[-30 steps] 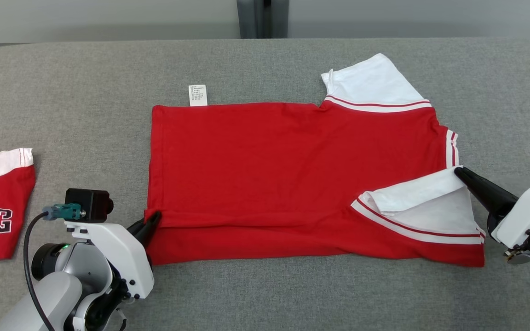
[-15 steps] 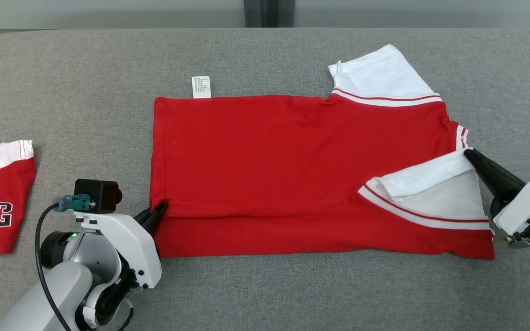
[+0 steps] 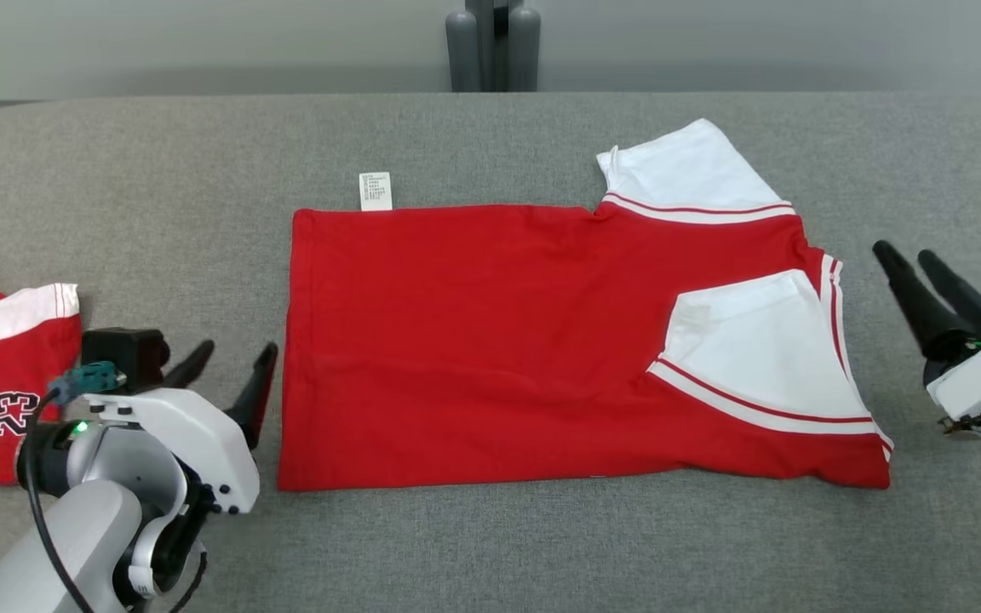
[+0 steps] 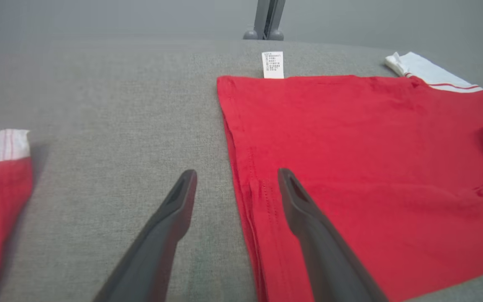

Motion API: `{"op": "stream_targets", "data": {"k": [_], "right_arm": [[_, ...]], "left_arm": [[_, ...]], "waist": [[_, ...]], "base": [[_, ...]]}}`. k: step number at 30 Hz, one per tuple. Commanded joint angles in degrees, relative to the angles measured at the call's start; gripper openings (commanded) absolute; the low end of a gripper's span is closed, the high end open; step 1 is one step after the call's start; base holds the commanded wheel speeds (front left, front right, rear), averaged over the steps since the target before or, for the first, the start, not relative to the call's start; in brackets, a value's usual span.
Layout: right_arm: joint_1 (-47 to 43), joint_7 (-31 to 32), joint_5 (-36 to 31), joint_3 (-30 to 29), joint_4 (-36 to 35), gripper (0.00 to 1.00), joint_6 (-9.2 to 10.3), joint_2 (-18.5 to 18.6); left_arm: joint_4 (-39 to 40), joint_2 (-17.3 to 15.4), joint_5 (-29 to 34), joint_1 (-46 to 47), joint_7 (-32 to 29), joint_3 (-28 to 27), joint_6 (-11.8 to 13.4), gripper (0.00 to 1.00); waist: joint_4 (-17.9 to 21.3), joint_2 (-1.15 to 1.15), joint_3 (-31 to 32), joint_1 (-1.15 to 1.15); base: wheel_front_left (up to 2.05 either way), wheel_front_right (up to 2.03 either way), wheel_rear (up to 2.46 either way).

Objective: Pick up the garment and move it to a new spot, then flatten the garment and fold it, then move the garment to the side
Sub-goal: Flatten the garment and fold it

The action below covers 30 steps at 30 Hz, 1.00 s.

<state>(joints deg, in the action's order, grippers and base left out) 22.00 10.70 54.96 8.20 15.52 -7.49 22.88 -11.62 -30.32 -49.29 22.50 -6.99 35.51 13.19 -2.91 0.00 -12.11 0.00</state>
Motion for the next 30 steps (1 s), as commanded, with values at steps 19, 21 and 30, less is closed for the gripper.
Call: {"op": "stream_targets", "data": {"k": [19,21,30], "right_arm": [[-12.1,-24.3,-20.6,-3.2,-3.3,1.0,0.0,-4.9],[-13.2,-25.3,-24.3,-4.2,-3.5,1.0,0.0,-6.3],[-17.8,-25.9,-41.3,-8.7,-8.8,1.0,0.0,-13.5]], "left_arm": [[3.6,4.3,11.2,-7.2,22.1,-7.0,4.1,1.0],[4.6,5.9,14.6,-8.4,22.2,-9.0,4.7,1.0],[6.0,14.3,26.3,-17.0,22.2,-17.9,1.2,1.0]], "waist": [[1.9,0.0,5.9,0.0],[2.1,0.0,5.9,0.0],[2.5,0.0,5.4,0.0]], "base": [[0.0,0.0,0.0],[0.0,0.0,0.0],[0.0,0.0,0.0]]}}
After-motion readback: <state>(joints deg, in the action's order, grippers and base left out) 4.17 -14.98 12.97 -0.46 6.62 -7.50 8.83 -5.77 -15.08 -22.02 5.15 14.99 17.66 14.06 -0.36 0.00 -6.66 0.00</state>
